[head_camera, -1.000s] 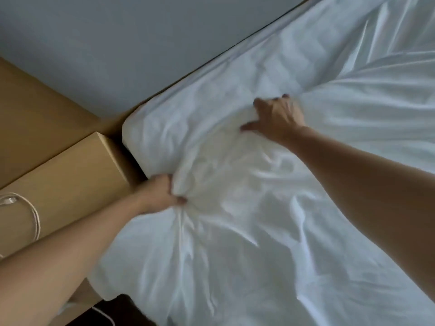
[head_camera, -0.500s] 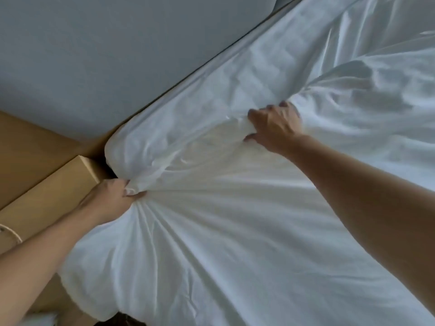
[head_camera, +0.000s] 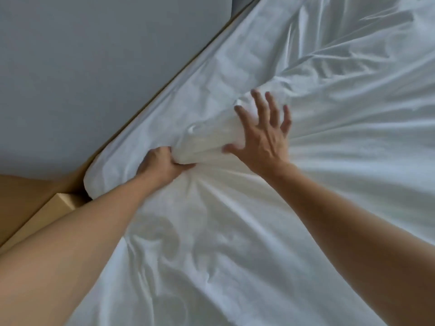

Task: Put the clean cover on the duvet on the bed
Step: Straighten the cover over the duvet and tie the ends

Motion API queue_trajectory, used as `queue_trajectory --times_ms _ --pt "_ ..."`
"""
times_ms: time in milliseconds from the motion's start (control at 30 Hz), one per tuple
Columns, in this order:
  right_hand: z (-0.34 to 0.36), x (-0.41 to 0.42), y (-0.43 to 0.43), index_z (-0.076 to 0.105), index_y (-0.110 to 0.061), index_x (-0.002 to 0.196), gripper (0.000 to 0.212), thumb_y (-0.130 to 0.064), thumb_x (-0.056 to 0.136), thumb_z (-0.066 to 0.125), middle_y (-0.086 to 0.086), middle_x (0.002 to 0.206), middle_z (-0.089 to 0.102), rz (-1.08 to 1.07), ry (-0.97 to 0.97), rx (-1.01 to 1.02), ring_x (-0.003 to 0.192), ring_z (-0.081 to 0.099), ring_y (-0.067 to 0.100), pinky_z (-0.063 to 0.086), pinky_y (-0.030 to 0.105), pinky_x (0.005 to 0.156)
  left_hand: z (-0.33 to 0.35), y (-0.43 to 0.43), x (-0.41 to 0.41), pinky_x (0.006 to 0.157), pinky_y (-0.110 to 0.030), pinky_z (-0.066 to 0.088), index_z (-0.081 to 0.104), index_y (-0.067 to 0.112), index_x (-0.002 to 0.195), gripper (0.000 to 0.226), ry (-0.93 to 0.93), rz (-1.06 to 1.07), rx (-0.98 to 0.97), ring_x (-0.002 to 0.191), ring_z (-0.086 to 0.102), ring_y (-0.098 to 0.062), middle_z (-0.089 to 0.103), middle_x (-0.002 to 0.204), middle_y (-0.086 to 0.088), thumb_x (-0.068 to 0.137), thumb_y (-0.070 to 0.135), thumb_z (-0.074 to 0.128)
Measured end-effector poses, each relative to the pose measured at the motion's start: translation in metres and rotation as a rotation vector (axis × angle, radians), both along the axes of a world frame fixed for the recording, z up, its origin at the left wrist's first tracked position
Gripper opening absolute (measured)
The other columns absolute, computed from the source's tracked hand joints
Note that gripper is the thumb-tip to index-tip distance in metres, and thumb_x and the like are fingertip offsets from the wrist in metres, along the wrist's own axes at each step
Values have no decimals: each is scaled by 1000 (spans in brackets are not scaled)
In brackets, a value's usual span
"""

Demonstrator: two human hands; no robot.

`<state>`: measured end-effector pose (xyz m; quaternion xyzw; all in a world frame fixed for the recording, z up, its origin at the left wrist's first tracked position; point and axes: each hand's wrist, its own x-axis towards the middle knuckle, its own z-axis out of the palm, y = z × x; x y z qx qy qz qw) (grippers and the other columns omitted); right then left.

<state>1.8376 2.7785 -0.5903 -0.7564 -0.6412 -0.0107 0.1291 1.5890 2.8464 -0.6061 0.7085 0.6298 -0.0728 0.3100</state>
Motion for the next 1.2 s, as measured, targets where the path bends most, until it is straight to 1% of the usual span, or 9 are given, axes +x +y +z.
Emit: queue_trajectory --times_ms 67,167,300,467,633,833,967,1067,1200 --pt "-10 29 -28 17 -42 157 119 -79 58 72 5 170 -4 -216 84 -274 153 -2 43 -2 70 116 0 7 -11 65 -34 49 66 27 89 58 76 60 78 88 67 -33 67 85 -2 66 80 71" --pt "-34 52 -67 -9 -46 157 128 -90 60 63 0 168 -20 -400 228 -697 152 -15 43 -1 77 112 -9 -2 14 86 -37 51 61 22 129 90 35 39 -66 111 65 -32 69 121 -6 59 75 81" --pt "-59 55 -68 -14 -48 155 132 -93 56 61 0 167 -24 -395 248 -710 151 -19 43 -4 78 111 13 48 67 95 -29 48 41 24 147 139 -313 101 -209 121 57 -16 55 137 9 30 81 87" --pt "-60 59 -77 -16 -45 156 130 -91 61 60 1 166 -26 -368 292 -677 150 -23 42 -8 77 111 6 33 119 98 -42 55 69 14 120 88 -183 -32 -368 104 70 -24 73 115 -3 48 56 98" --pt "-61 70 -115 -9 -35 160 131 -103 57 35 3 167 -22 -373 215 -606 152 -22 35 -10 63 119 9 51 111 77 -39 45 65 12 114 68 91 15 247 107 64 -40 69 115 -19 71 62 82" --pt "-75 78 -187 -19 -27 157 121 -102 67 12 7 164 -29 -554 191 -585 149 -30 32 -21 63 115 -2 -61 197 110 -50 28 34 18 151 83 -3 -338 583 137 37 -43 35 153 -22 75 38 62" --pt "-81 68 -228 -16 -26 159 103 -87 77 -4 9 164 -29 -615 170 -563 150 -29 33 -15 63 117 -37 -172 201 121 -62 0 13 41 160 80 106 -1180 188 157 -5 -27 -2 171 0 89 75 29" --pt "-85 70 -312 -5 -28 161 101 -91 82 8 7 167 -20 -760 161 -511 153 -23 30 -16 59 119 -50 -162 179 112 -73 -9 -17 46 155 103 304 -994 226 153 -24 -19 -31 164 14 77 92 34" --pt "-82 67 -431 -7 -29 161 103 -93 82 7 6 166 -24 -953 197 -574 151 -27 28 -12 61 119 -39 -156 193 110 -80 2 -16 48 155 101 452 -770 107 154 -22 -28 -34 163 12 82 86 42"
